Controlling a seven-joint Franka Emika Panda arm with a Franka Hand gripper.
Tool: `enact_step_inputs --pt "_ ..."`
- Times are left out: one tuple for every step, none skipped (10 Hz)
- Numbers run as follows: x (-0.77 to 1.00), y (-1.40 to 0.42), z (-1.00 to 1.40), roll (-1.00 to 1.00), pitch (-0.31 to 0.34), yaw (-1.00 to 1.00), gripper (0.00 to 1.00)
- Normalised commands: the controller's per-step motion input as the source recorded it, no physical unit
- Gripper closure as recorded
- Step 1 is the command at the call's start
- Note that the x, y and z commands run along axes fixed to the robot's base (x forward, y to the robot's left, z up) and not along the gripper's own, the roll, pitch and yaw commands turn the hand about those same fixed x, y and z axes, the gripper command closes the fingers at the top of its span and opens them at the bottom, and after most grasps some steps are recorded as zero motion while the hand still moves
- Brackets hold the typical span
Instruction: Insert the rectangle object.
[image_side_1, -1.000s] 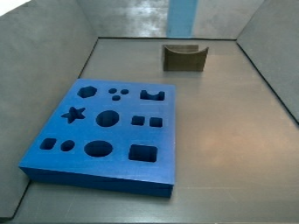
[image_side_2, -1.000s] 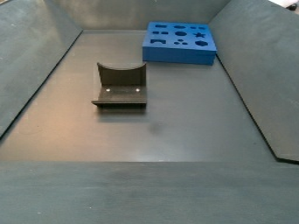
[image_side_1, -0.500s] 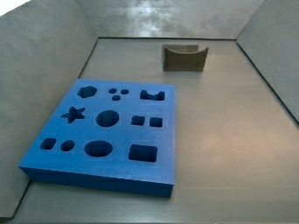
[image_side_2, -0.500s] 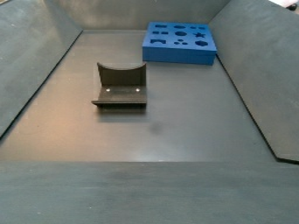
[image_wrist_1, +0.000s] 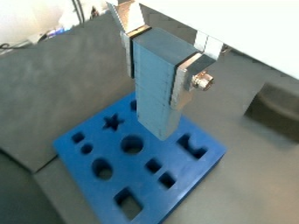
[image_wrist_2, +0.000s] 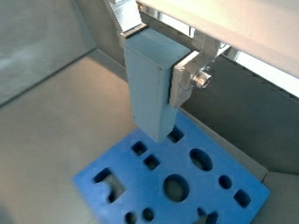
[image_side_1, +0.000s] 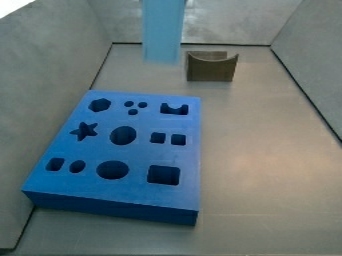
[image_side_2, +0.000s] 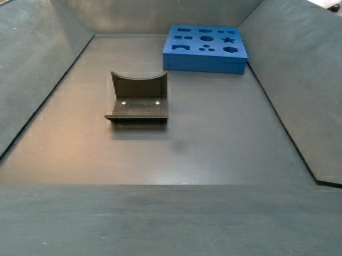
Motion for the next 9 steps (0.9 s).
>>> enact_step_inputs --pt "-0.02 -1.00 -1.00 0.05 0.010 0.00 1.00" --pt "0.00 -0.81 -1.00 0.05 0.000 0.20 1.00" --pt "0.00 -0.52 -1.00 0.04 -0.057 0.40 1.00" --pt "0.09 -0.48 -0.81 0.15 -0.140 0.29 1.00" --pt "0.10 -0.47 -0.65 0.22 -0.139 0.06 1.00" --pt "0.02 -0.41 -0.60 0.19 -0.140 -0.09 1.00" --pt "0.01 -0.30 -0.63 0.15 -0.126 -0.23 1.00" --pt "0.00 -0.19 -0.61 0.09 -0.121 -0.25 1.00" --pt "0.10 -0.19 -0.69 0.00 -0.126 -0.19 1.00"
